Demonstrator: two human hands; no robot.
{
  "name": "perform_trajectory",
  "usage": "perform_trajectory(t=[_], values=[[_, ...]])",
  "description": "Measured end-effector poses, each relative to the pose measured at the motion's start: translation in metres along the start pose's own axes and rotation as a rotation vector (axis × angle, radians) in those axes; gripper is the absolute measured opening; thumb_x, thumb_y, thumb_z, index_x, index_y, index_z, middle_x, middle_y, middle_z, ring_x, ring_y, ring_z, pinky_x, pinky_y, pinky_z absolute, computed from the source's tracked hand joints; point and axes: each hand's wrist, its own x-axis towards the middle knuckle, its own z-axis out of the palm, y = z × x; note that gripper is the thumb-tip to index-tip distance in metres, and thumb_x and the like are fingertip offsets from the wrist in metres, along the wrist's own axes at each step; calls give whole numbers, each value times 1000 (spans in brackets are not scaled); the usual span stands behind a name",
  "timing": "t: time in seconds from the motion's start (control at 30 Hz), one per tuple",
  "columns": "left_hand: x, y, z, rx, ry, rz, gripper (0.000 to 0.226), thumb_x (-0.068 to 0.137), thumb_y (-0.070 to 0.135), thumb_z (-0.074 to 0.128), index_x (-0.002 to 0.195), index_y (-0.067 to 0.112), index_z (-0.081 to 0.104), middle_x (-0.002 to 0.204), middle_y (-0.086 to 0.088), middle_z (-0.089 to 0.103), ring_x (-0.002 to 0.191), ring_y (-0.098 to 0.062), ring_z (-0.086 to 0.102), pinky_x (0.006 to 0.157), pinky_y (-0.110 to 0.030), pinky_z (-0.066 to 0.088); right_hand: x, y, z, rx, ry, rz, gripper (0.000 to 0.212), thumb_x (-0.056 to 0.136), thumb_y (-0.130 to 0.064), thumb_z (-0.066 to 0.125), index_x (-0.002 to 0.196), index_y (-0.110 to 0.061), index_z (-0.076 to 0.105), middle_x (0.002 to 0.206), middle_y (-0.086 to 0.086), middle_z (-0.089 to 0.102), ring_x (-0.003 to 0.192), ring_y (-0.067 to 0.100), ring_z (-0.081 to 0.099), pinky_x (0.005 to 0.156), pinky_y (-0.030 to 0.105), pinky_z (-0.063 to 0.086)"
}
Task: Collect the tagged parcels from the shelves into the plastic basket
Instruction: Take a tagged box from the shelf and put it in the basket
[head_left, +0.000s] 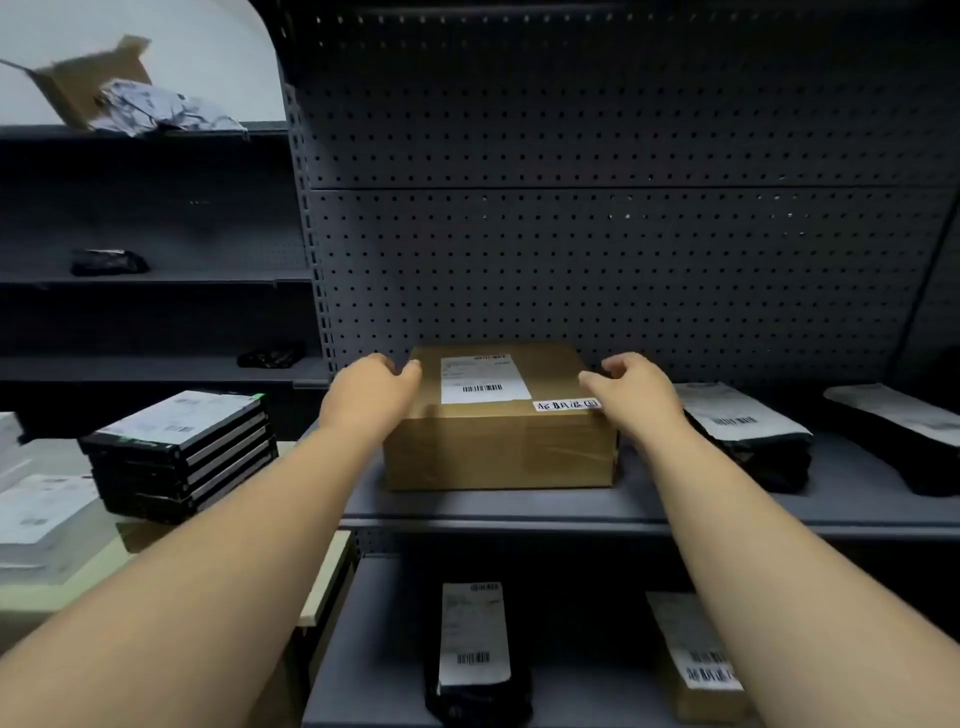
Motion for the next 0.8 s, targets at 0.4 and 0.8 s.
perform_trajectory(t=[0.4,0.8], values=[[52,-3,24,-425,-209,-346,53,91,47,48,125,6,54,120,-15,59,107,-32,57,88,-36,48,44,3,6,443,-266,376,36,96,-29,53,118,-2,57,75,11,61,62,22,57,52,29,43],[48,-14,22,-575,-96,-409,34,91,36,51,103,4,53,104,-14,59,97,-32,58,80,-36,47,46,9,16,491,-186,397,35,92,-22,60,116,3,53,76,12,58,76,30,62,74,41,52]])
